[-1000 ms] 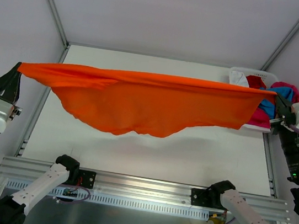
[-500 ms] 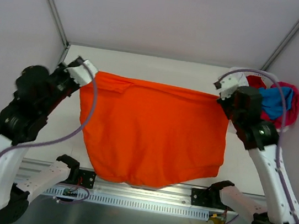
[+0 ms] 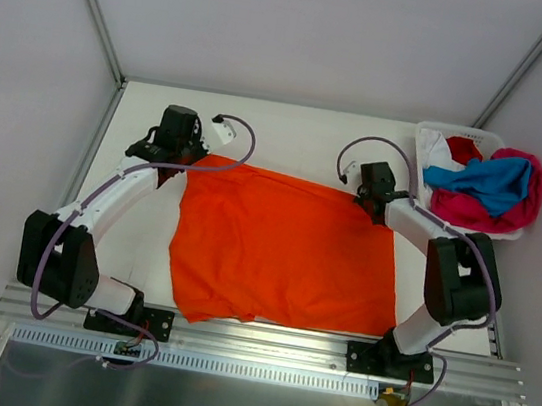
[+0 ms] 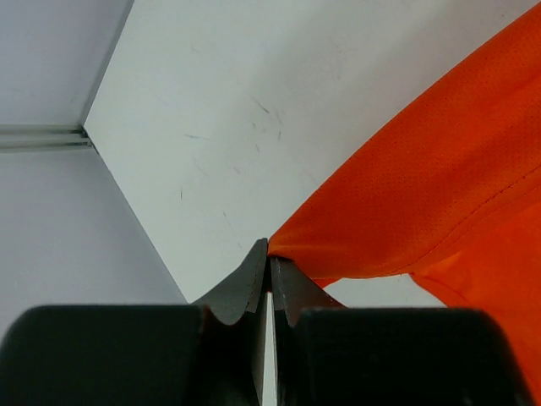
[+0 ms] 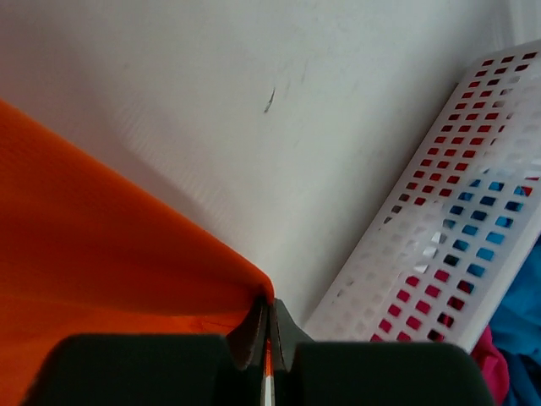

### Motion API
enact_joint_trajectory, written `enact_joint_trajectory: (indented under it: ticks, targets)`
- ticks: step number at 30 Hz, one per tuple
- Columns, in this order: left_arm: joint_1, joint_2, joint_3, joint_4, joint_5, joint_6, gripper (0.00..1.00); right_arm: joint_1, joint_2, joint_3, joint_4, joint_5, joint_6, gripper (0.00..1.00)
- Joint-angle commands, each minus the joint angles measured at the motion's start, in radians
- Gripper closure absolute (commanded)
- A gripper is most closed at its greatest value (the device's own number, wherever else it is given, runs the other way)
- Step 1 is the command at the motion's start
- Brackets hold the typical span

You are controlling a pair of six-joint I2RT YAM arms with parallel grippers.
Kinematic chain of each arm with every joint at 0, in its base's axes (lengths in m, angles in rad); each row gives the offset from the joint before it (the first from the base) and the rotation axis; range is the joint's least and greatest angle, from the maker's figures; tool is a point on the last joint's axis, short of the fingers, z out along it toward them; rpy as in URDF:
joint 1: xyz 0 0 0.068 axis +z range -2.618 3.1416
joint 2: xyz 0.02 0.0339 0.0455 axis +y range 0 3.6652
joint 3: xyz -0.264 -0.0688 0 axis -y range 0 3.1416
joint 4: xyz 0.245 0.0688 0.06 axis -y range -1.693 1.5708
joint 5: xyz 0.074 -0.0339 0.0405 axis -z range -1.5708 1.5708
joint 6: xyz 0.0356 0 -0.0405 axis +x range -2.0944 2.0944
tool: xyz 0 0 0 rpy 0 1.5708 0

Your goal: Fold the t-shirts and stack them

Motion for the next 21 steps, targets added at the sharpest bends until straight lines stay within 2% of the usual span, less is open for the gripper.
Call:
enact_joint_trajectory:
  ticks: [1, 6, 14, 17, 21]
  targets:
    - [0.033, 0.032, -0.033, 0.241, -0.086, 0.021, 1.0, -0.044, 0.082, 0.067, 0.126, 0.103, -0.061, 1.0]
    - [0.05, 0.115, -0.061, 0.342, -0.089, 0.02, 1.0, -0.057, 0.219, 0.15, 0.166, 0.112, -0.082, 1.0]
    - [0.082, 0.23, -0.029, 0.445, -0.079, -0.023, 1.0, -0.087, 0.352, 0.322, 0.21, 0.129, -0.124, 1.0]
    - [0.084, 0.249, -0.044, 0.523, -0.091, -0.042, 1.0, -0.11, 0.372, 0.356, 0.212, 0.105, -0.098, 1.0]
    - [0.09, 0.264, -0.042, 0.546, -0.077, -0.071, 1.0, -0.13, 0.388, 0.408, 0.177, 0.069, -0.056, 1.0]
